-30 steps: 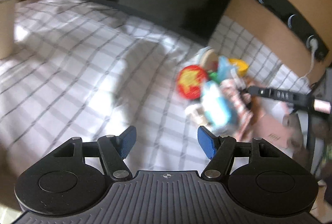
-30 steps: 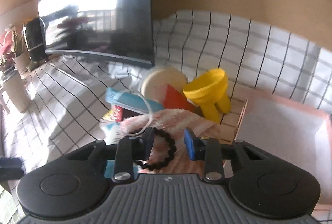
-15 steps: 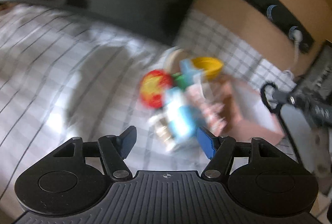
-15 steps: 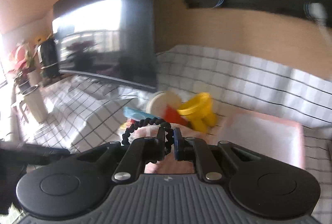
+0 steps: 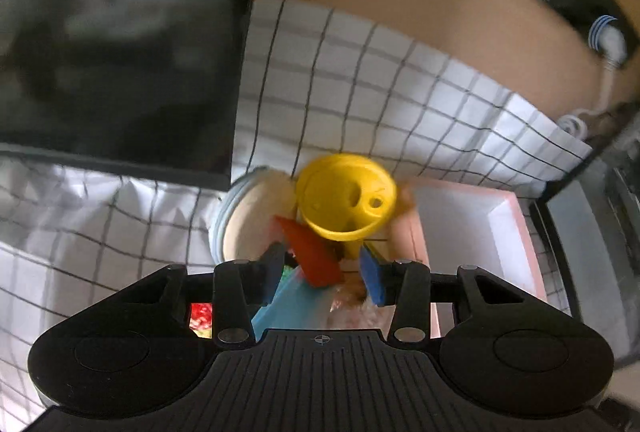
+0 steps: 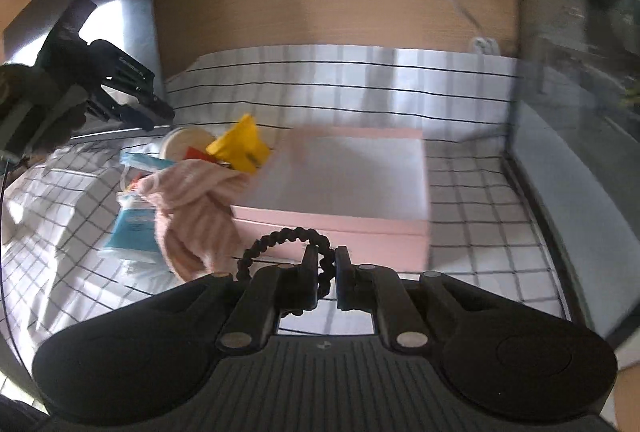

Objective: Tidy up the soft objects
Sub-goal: 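Reach into the pile and grasp the black beaded hair tie with the right gripper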

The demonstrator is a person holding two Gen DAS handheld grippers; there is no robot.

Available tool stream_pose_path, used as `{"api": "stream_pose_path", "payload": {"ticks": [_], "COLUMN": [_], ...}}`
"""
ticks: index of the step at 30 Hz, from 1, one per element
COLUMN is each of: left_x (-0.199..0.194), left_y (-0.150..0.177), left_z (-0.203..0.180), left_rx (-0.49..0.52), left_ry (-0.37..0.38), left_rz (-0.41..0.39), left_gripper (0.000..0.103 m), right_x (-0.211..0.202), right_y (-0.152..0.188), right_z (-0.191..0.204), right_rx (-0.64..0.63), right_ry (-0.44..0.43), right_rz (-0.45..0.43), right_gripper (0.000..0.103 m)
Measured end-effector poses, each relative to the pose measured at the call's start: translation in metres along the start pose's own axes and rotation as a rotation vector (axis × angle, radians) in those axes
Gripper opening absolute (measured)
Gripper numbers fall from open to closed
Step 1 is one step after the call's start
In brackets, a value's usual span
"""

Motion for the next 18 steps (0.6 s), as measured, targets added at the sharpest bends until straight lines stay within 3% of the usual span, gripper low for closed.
{"api": "stream_pose_path", "payload": {"ticks": [3,6,10,11,12,14,18], "left_x": [0.019,0.042,0.067,0.073,0.077,0.089,0.097], "left_y": [-0.014,-0.021,-0.022,-0.023,-0.023,-0.024,-0.030], "left_z": [0.006,0.005,0.006,0.006,0.007,0.005,-0.005], "left_rx": [-0.060,-0.045,-0.065,-0.063,-0.056,-0.039,-0.015], "left_ry": [0.011,-0.051,-0.012,-0.015,-0.022,-0.035,-0.031], "left_rz": [0.075,0.134,0.188,0.198,0.211,0.227,0.210], "left_gripper": [0.046,0.046,0.045,0.043,0.033,0.023,0.023], "right_x": [-0.001,0.001,0.007,0.007,0.008,0.008,0.010], "right_y": [0.007,0.010,0.011,0.011,0.011,0.013,0.016], "right_z": [-0.013,-0.021,-0.023,-0.022,-0.021,-0.020,-0.023], "right_rx": [0.043,0.074,0.082,0.079,0.075,0.069,0.077], "right_ry": [0.016,0.022,0.016,0.015,0.014,0.011,0.014], "right_rz": [0.009,0.018,0.030,0.032,0.034,0.038,0.053], "right_gripper": [0.008,0.008,0.008,0.008,0.008,0.008,0.008]}}
Point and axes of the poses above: each gripper's, at about its wrist camera, not at the fingertips, and x roughly the way its jaws point, z to its left, y to its underside, the point moved 4 cm from there along x, roughly the way its jaws point, and after that the axes turned 12 degrees about z, right-handed, at the moved point
